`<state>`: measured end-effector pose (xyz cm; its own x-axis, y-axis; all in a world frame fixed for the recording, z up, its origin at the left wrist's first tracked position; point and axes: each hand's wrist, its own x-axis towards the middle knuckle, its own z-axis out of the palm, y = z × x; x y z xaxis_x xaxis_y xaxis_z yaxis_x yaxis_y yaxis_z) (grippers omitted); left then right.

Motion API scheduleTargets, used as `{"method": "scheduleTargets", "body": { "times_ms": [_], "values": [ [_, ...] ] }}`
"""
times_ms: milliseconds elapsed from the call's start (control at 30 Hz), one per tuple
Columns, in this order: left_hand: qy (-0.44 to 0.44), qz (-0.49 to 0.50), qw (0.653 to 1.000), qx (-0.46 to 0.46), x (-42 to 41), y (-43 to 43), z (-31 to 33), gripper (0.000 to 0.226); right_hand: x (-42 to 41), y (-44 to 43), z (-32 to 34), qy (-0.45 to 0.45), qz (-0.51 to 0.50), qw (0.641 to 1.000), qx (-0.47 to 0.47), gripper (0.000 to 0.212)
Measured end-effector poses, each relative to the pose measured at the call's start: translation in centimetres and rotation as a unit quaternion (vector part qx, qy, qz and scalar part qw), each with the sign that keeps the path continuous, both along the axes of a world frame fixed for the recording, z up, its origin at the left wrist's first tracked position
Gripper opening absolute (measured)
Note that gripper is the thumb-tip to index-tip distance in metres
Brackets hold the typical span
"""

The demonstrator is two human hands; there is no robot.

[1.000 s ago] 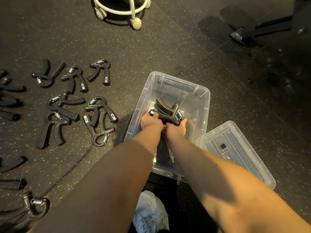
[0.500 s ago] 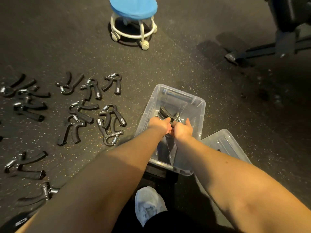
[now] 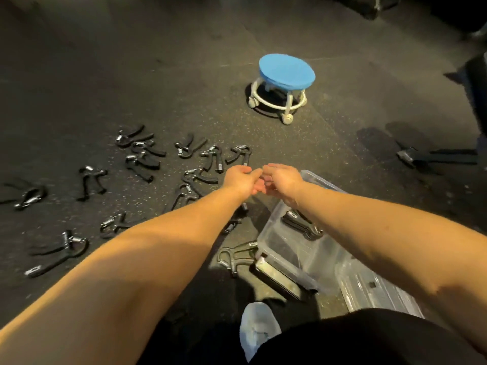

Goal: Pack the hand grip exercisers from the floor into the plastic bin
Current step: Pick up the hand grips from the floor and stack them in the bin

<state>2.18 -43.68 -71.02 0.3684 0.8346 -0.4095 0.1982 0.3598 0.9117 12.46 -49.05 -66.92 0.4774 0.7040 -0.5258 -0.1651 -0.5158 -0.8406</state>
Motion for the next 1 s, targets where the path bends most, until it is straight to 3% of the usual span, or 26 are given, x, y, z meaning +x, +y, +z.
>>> {"method": "scheduleTargets", "body": {
  "times_ms": [167, 233, 300, 367, 467, 533, 633, 1000],
  "values": [
    [0.049, 0.067, 0.996, -0.030, -6.3, 2.7, -3.7, 0.028, -4.3, 4.2, -3.0, -0.047, 0.136, 0.987, -0.073, 0.006],
    [0.079, 0.073, 0.993, -0.043, -7.8, 3.4, -6.1, 0.018, -5.1, 5.6, -5.8, -0.082, 0.177, 0.975, -0.110, 0.012],
    [0.105, 0.071, 0.989, -0.073, -8.7, 4.0, -9.7, 0.023, -5.4, 6.7, -9.1, -0.105, 0.222, 0.959, -0.141, 0.017],
    [0.142, 0.064, 0.982, -0.106, -9.1, 4.4, -13.4, 0.046, -5.6, 7.2, -12.1, -0.134, 0.244, 0.944, -0.176, 0.018],
    [0.192, 0.063, 0.968, -0.145, -9.0, 4.8, -18.9, 0.053, -5.7, 7.4, -16.6, -0.174, 0.206, 0.937, -0.220, 0.020],
    [0.207, 0.067, 0.963, -0.161, -8.7, 4.2, -19.6, 0.050, -5.7, 6.9, -18.7, -0.206, 0.172, 0.930, -0.252, 0.009],
    [0.232, 0.062, 0.956, -0.166, -7.9, 3.6, -20.4, 0.050, -5.5, 6.2, -21.3, -0.233, 0.164, 0.911, -0.297, 0.042],
    [0.267, 0.007, 0.953, -0.146, -6.5, 3.3, -21.1, 0.043, -7.3, 5.3, -23.5, -0.257, 0.148, 0.898, -0.324, 0.041]
  ]
}}
